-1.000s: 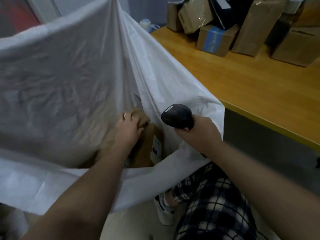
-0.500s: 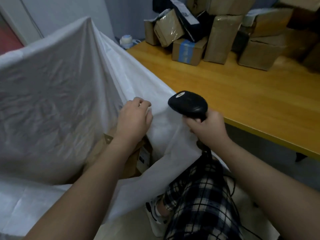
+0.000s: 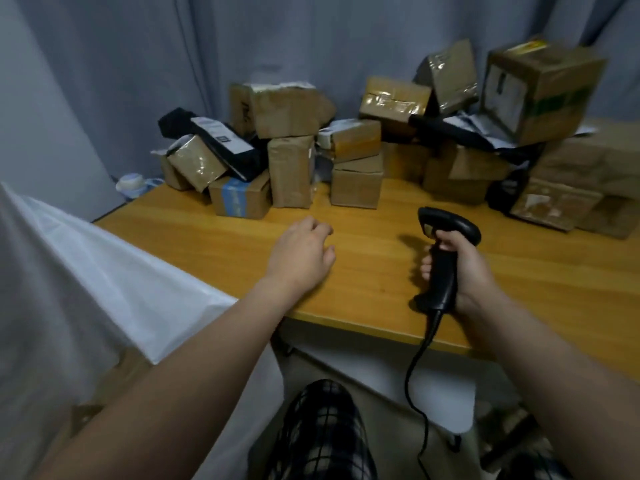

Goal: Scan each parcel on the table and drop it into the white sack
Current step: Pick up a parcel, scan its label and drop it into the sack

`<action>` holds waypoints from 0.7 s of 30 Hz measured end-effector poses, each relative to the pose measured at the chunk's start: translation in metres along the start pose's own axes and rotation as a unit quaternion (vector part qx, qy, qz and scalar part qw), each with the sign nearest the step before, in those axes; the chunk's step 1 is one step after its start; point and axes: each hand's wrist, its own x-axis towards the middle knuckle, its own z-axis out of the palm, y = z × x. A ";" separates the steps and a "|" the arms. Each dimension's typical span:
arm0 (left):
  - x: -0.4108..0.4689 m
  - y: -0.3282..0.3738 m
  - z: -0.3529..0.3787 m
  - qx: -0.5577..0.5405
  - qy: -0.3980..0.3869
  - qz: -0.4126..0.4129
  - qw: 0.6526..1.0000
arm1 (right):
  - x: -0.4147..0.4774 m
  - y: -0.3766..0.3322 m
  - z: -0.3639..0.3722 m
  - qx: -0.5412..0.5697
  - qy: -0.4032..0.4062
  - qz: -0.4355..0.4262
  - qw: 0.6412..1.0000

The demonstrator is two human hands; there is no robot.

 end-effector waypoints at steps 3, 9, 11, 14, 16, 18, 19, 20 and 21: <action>0.048 0.011 0.022 -0.023 -0.020 -0.032 0.999 | 0.023 -0.004 -0.011 0.021 -0.004 0.000 1.000; 0.137 0.024 0.061 -0.034 -0.029 -0.145 0.988 | 0.052 -0.003 -0.010 -0.003 -0.039 -0.010 0.999; 0.160 0.030 0.068 -0.039 -0.019 -0.165 0.985 | 0.053 -0.002 -0.011 0.009 -0.045 -0.013 0.999; 0.190 0.038 0.077 -0.068 -0.003 -0.182 0.981 | 0.054 -0.002 -0.011 0.013 -0.042 -0.024 0.999; 0.203 0.040 0.085 -0.087 0.010 -0.208 0.974 | 0.054 -0.002 -0.010 0.018 -0.038 -0.027 0.999; 0.210 0.040 0.093 -0.109 0.032 -0.231 0.966 | 0.055 -0.001 -0.009 0.023 -0.037 -0.032 0.999; 0.210 0.041 0.096 -0.118 0.043 -0.236 0.964 | 0.055 -0.001 -0.009 0.023 -0.038 -0.037 0.998; 0.209 0.042 0.098 -0.120 0.051 -0.236 0.963 | 0.056 0.000 -0.010 0.020 -0.038 -0.042 0.998; 0.206 0.042 0.099 -0.118 0.058 -0.232 0.964 | 0.056 0.001 -0.010 0.019 -0.037 -0.045 0.998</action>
